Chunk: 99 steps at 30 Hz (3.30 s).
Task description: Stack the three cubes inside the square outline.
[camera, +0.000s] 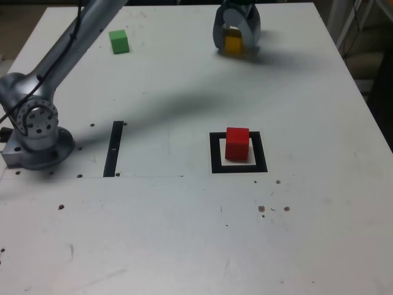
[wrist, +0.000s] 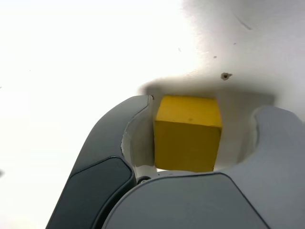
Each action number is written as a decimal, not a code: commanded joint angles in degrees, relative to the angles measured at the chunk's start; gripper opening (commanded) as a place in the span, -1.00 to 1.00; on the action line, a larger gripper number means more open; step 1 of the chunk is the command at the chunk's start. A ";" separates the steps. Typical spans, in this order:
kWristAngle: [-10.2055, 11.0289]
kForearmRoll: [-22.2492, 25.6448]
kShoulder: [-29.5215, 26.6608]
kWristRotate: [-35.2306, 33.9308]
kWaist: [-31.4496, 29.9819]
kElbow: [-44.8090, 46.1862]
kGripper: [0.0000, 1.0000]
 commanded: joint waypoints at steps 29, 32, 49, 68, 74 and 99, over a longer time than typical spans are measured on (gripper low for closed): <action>-1.94 0.32 -11.11 -7.93 -5.45 10.99 -0.30; -2.04 0.14 -13.79 -10.69 -7.08 14.15 -0.30; -4.65 -0.48 -28.73 -28.66 -21.33 30.66 -0.30; -9.47 -4.23 -34.98 -48.03 -37.65 42.74 -0.29; -11.05 -6.62 -34.60 -51.84 -41.60 45.56 -0.29; -12.09 -12.95 -29.68 -53.83 -43.03 48.80 -0.29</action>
